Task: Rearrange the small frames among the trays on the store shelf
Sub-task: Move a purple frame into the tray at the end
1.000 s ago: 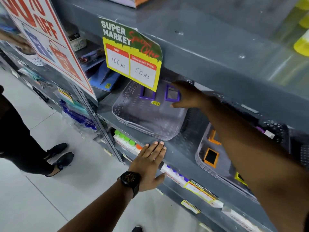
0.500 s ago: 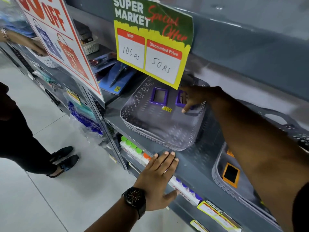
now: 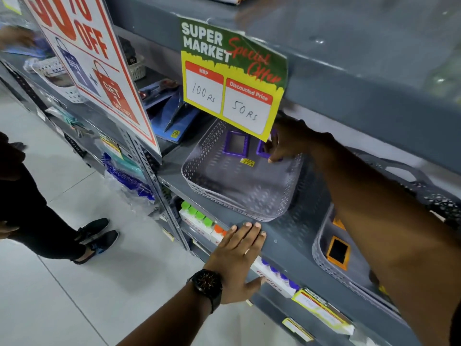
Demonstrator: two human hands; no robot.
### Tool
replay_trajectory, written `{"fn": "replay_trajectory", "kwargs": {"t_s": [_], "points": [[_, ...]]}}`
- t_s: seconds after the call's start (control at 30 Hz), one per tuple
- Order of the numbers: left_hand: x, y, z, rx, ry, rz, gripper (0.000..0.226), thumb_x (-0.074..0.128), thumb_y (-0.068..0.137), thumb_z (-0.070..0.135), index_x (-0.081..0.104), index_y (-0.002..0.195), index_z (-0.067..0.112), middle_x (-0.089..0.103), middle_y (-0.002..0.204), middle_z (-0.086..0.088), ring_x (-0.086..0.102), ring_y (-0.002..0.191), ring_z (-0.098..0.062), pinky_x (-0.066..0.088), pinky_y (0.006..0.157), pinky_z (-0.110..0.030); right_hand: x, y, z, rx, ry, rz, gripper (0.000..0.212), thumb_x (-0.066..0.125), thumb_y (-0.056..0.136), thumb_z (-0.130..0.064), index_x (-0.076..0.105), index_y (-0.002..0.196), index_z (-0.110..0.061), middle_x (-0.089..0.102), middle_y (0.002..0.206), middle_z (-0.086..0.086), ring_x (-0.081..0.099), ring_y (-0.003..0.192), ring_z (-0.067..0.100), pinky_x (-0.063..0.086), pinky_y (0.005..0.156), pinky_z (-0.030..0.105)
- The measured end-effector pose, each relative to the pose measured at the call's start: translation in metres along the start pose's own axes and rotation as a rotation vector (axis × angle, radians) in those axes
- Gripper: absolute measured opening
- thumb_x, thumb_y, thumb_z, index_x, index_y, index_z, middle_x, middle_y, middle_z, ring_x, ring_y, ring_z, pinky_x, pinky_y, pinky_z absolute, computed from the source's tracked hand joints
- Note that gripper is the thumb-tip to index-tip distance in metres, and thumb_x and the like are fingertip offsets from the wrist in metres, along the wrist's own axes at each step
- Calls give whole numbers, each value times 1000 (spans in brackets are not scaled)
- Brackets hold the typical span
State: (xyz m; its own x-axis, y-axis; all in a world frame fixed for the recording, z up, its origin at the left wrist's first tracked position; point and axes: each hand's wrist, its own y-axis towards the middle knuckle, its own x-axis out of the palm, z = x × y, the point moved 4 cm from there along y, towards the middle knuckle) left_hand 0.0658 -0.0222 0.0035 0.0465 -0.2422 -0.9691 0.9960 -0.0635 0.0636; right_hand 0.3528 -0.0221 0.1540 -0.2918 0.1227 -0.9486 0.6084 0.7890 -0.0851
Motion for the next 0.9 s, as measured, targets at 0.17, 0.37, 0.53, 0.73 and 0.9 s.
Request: {"fn": "replay_trajectory", "kwargs": {"t_s": [0.17,0.37,0.53,0.73,0.9], "points": [[-13,3,15,-57,49,-72,96,40,82,70,17,155,11,16,164,-9,8,151,-27,4,123,-47,-28,-64,-6,108,79,-39,53,74,80,-4,53,124,15,58,124,34,55,115,43,39,90,38],[-8,-7,81,65,64,-112,95,36,85,73,27,153,8,20,163,-10,17,150,-28,14,121,-51,-52,-183,6,96,202,97,70,86,65,-8,52,123,10,59,120,30,56,110,40,41,92,36],[22,-19,175,161,23,-170,96,34,86,73,12,156,11,6,166,-8,6,152,-25,6,122,-49,-41,-300,68,160,206,150,100,92,56,-29,42,141,-11,56,132,8,54,116,15,37,104,19],[48,-8,268,234,35,-193,93,34,88,69,8,157,12,4,166,-8,2,152,-23,-1,122,-46,-34,-433,172,349,224,184,101,93,47,-36,47,136,-27,69,111,-7,64,97,2,43,86,7],[64,5,331,264,68,-195,93,31,89,69,8,157,10,6,166,-10,6,152,-28,-9,121,-45,-32,-523,251,457,253,178,122,91,40,-48,30,146,-36,53,138,-11,56,121,8,42,109,30]]}}
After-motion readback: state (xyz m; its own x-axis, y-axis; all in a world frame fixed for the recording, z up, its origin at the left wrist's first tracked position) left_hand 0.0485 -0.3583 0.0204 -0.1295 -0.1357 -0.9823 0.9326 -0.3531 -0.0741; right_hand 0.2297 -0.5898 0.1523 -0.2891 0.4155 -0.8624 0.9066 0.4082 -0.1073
